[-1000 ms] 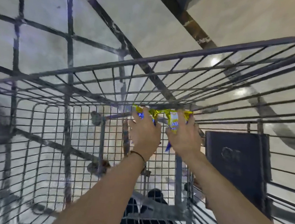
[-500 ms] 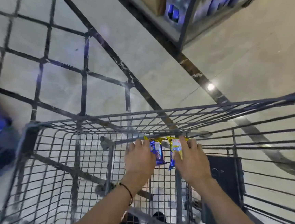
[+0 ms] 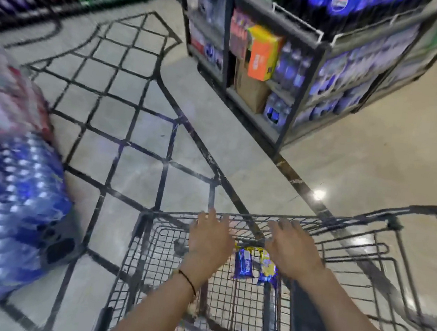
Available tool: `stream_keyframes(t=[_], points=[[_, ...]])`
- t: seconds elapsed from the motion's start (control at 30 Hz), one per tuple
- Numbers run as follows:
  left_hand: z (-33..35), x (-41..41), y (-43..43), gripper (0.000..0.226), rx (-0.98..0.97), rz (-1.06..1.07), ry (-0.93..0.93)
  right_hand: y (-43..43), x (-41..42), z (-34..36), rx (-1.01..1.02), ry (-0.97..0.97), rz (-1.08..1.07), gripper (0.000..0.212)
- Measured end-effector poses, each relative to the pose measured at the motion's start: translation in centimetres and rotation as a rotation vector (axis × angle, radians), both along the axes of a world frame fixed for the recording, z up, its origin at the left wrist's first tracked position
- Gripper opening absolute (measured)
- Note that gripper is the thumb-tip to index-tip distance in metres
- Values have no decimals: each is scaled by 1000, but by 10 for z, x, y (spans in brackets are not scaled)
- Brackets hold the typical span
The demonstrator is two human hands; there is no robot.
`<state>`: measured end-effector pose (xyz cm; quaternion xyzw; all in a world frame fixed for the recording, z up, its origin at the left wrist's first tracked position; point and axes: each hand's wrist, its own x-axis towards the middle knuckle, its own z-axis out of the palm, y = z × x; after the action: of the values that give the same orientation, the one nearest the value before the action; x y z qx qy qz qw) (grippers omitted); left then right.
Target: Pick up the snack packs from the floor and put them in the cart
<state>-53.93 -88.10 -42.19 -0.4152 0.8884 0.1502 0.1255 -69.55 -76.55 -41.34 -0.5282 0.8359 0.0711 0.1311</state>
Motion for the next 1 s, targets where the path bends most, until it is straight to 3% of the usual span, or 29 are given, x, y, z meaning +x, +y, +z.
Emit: stream_keyframes(t=[0.2, 0.4, 0.67, 1.0], points=[[101, 51, -20, 57, -138, 122, 68, -61, 27, 111, -118, 106, 191, 44], [181, 142, -16, 55, -299, 408, 120, -106, 105, 185, -336, 132, 428, 38], [233, 330, 105, 52, -463, 913, 58, -95, 313, 234, -423, -34, 954, 39], [248, 544, 316, 47, -520, 1510, 1, 37, 593, 266, -440, -147, 1479, 35]])
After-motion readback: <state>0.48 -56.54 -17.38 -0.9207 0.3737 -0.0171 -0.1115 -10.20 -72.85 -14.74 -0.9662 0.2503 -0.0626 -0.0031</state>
